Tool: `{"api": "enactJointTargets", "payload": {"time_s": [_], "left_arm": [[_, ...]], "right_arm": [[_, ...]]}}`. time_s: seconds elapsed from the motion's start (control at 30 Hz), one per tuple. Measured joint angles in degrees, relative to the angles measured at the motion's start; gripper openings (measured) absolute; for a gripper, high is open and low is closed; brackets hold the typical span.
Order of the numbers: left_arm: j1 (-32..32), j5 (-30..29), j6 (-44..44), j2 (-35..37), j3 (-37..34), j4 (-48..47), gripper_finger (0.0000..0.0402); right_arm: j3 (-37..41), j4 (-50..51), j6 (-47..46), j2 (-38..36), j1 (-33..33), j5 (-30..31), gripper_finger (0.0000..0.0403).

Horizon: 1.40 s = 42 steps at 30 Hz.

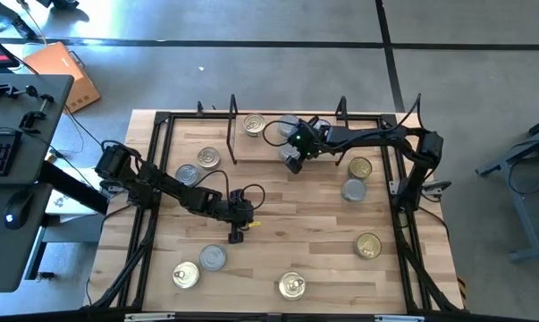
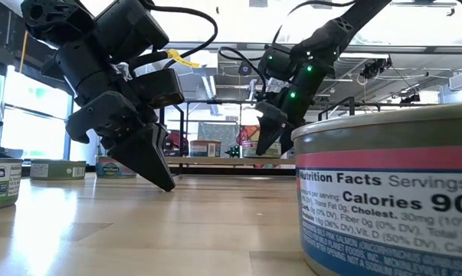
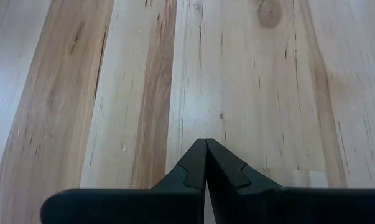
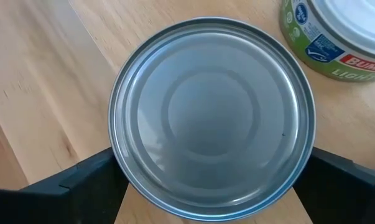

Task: Stack canned seafood by type on shelf
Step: Put the green tuna can on the shelf aligned with the other green tuna can

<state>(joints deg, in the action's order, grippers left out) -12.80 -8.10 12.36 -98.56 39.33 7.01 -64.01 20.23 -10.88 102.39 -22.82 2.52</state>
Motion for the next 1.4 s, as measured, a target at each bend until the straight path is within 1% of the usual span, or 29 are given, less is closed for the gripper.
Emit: {"api": "enactJointTargets", "payload": {"time_s": [0.5,0.63,0.73,0.97,1.17,1.4], "left_arm": [[0.0,0.0,0.0,0.0,0.0,0.2,0.0000],[0.6,-1.9,0.0,-0.1,-0.1,2.1,0.0000],[2.7,-3.0,0.0,0.0,-0.1,6.6,0.0000],[9.0,-2.4,-2.6,0.0,0.2,15.5,0.0000],[14.2,-1.0,-5.2,0.0,2.6,17.0,0.0000],[17.4,-0.5,-6.8,0.0,4.0,17.1,0.0000]], "right_arm": [[-0.1,0.7,2.4,0.0,-0.2,-0.3,0.0387],[-0.1,0.7,5.4,0.0,0.4,-0.3,0.0388],[-0.1,0.8,6.6,0.0,1.1,1.5,0.0388],[-2.9,4.7,7.5,0.1,2.6,6.0,0.0387],[-4.9,5.4,7.3,0.1,2.2,6.2,0.0387],[-5.4,8.9,6.7,0.1,2.2,6.0,0.0387]]}}
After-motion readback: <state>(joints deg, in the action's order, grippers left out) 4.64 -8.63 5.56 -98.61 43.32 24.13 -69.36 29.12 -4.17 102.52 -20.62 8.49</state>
